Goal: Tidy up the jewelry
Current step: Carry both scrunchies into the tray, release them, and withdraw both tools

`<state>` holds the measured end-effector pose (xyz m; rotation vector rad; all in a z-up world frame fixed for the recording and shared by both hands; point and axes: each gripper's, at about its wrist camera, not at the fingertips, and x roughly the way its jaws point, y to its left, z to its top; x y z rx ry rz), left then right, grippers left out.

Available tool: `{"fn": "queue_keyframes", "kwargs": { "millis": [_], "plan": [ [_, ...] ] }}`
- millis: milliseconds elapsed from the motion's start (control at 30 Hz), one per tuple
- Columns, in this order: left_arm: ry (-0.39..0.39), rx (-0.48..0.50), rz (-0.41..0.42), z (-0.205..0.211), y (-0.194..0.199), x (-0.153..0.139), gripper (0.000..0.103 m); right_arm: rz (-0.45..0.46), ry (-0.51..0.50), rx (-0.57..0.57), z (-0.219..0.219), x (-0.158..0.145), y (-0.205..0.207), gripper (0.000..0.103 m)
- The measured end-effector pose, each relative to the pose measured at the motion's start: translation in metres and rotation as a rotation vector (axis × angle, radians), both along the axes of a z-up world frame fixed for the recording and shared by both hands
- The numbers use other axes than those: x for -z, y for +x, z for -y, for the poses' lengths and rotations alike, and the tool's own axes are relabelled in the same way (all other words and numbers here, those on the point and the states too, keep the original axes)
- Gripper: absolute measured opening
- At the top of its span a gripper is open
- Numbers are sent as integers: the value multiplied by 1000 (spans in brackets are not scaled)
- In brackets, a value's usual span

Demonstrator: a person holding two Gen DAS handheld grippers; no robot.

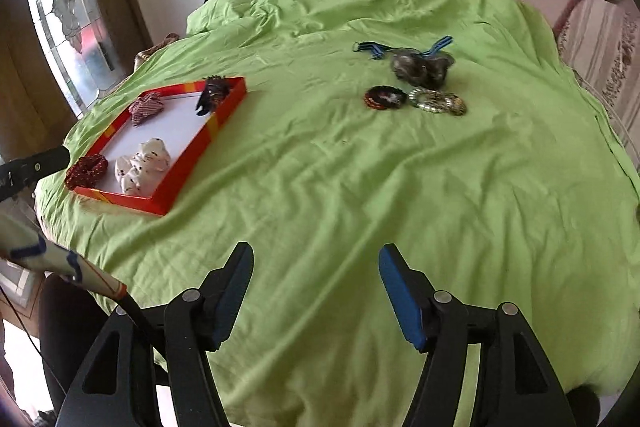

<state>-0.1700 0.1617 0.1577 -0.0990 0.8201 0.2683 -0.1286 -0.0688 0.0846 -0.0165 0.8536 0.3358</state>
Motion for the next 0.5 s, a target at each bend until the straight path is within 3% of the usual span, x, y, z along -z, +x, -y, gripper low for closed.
{"fn": "queue_keyframes", "kwargs": {
  "millis": [500],
  "plan": [
    [-13, 109, -47, 27, 2, 14, 58, -8, -11, 12, -2, 5, -2, 70]
  ]
}}
